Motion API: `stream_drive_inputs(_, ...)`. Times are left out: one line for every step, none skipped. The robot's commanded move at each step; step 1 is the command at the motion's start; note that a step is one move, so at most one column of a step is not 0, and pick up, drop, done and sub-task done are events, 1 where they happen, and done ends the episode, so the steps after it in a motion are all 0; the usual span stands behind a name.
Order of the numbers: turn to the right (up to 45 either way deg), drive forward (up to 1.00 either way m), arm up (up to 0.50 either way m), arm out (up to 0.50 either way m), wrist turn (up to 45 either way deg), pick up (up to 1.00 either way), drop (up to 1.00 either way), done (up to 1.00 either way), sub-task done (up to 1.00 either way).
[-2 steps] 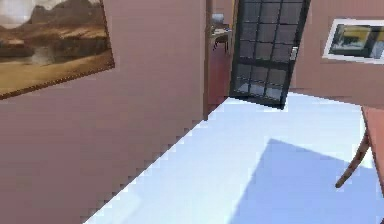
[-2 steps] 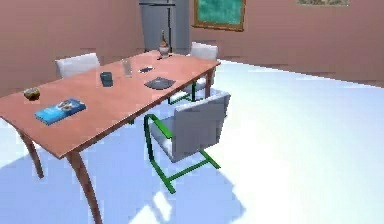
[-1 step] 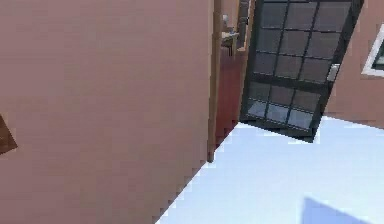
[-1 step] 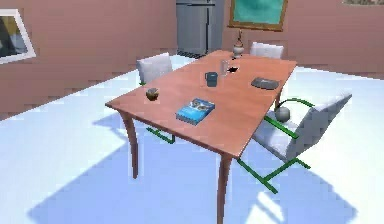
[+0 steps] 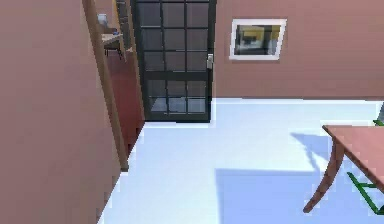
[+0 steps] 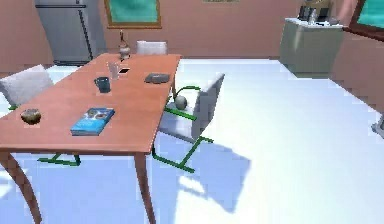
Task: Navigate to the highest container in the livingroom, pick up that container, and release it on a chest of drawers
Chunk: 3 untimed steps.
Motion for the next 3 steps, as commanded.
stream_drive_inputs(0.0,1.00,0.00,0.00,0.0,0.00,0.00,0.00,0.00)
stream_drive_inputs(0.0,0.75,0.00,0.00,0.0,0.00,0.00,0.00,0.00)
stream_drive_inputs(-45.0,0.00,0.00,0.00,0.0,0.00,0.00,0.00,0.00)
